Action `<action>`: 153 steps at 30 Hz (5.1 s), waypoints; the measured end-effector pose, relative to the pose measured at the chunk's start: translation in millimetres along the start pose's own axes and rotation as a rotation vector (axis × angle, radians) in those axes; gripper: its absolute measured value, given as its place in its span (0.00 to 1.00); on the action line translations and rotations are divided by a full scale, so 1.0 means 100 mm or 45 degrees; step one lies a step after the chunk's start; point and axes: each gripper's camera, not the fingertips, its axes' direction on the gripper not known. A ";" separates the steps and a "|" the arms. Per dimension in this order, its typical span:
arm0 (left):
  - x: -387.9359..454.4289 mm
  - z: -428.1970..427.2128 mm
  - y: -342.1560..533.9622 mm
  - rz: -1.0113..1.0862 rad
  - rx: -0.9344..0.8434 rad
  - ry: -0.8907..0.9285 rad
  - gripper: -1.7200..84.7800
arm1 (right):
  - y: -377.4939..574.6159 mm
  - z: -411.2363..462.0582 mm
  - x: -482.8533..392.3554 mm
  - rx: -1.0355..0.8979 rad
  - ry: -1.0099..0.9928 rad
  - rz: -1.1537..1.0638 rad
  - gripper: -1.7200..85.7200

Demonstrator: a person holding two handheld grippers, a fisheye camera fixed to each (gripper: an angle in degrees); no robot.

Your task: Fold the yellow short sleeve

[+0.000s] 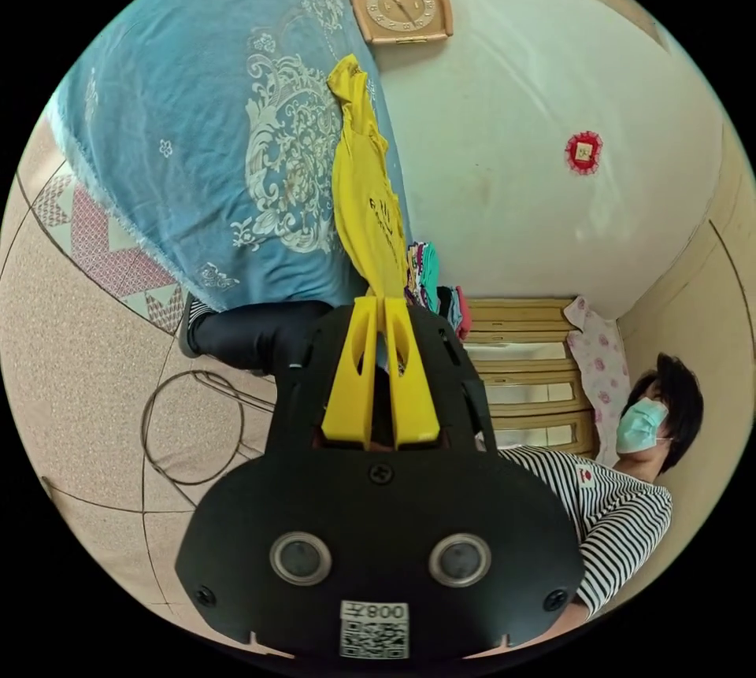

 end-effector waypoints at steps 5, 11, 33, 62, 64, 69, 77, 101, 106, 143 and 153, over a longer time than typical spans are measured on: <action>0.04 0.12 -0.12 0.015 -0.040 -0.101 0.04 | -0.01 0.23 0.23 -0.046 0.040 0.043 0.02; -0.04 0.40 -0.35 -0.051 -0.081 -0.220 0.04 | -0.16 0.52 0.68 -0.086 0.082 0.141 0.02; 0.42 1.84 -1.46 -0.068 0.014 -0.306 0.05 | -0.40 0.66 1.72 0.281 0.047 0.334 0.02; 2.75 8.03 -6.08 0.879 -0.413 -1.131 0.12 | -6.33 3.30 0.10 0.198 0.658 -0.706 0.09; 2.73 8.32 -6.24 0.904 -0.478 -1.156 0.12 | -6.66 3.67 0.04 0.132 0.710 -0.739 0.10; 2.70 9.03 -6.48 0.972 -0.592 -1.289 0.09 | -7.30 4.72 0.20 -0.081 0.833 -0.739 0.10; 3.18 9.29 -6.58 1.226 -0.317 -1.033 0.05 | -7.13 4.55 0.11 0.130 0.866 -0.841 0.03; 2.98 11.09 -7.14 1.052 -0.331 -0.782 0.11 | -4.80 2.01 1.96 0.763 0.573 -0.268 0.07; 3.25 12.23 -6.77 1.231 -0.631 -0.658 0.12 | -4.04 1.64 2.69 0.834 0.633 0.018 0.10; 3.78 15.11 -6.07 1.540 -1.062 -0.295 0.04 | -3.59 -0.08 3.31 0.953 0.024 -0.350 0.03; 2.64 13.63 -6.89 1.127 -0.851 -0.489 0.06 | -3.93 1.14 2.43 0.309 0.005 -0.779 0.03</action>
